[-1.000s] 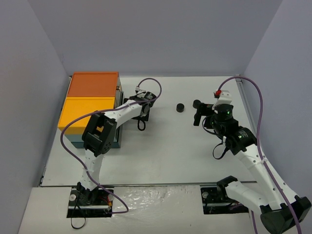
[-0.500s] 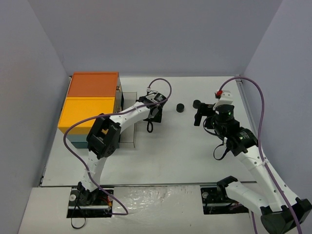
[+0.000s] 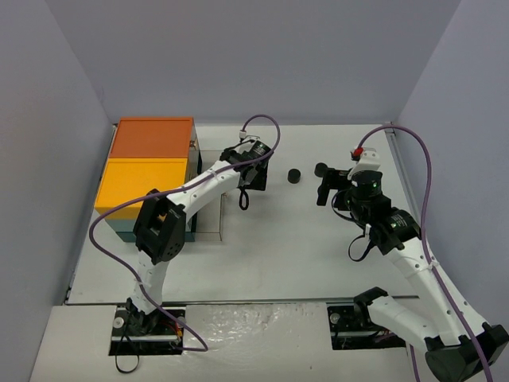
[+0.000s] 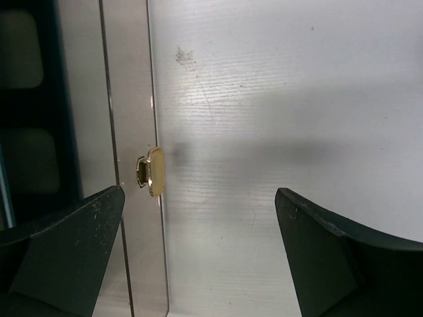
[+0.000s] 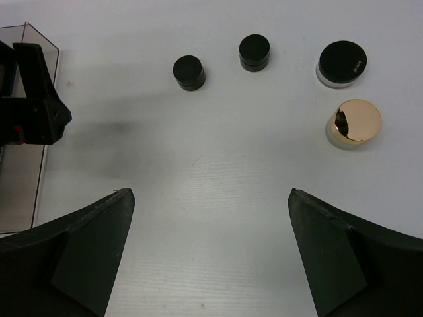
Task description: Organize the makeup
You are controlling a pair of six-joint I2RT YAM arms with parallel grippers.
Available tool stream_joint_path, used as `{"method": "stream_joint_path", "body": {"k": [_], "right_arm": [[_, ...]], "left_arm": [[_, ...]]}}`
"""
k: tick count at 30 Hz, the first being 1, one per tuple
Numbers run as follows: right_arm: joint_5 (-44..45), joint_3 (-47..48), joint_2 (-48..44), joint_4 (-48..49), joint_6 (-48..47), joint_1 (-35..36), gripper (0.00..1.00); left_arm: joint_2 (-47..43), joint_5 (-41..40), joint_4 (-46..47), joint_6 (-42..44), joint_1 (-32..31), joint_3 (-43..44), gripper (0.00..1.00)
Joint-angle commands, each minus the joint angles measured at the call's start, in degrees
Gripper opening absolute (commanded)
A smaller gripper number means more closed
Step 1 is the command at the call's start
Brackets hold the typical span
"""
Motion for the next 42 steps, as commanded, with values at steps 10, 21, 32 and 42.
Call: {"method": "stream_joint_path", "body": {"k": [10,21,32,42], "right_arm": [[0.1,0.5,0.3,2.0,-0.6,-0.4,1.00],[0.1,0.7,0.8,2.0,-0.4,-0.5,1.00],[0.6,0.4,1.3,2.0,-0.4,-0.5,1.00],[0.3,0.9,4.3,2.5,-0.3,-0.6,1.00]], "left_arm": [[-3.0,0.3,-1.5,0.2,4.7,0.4,0.97],[-0.4,10.0,1.4,0.7,4.5,0.2,0.97],[0.8,16.5,3.4,-1.7,2.2,2.7,0.97],[-0.6,18.6,4.5,-1.6,1.8,4.1,0.97]]}}
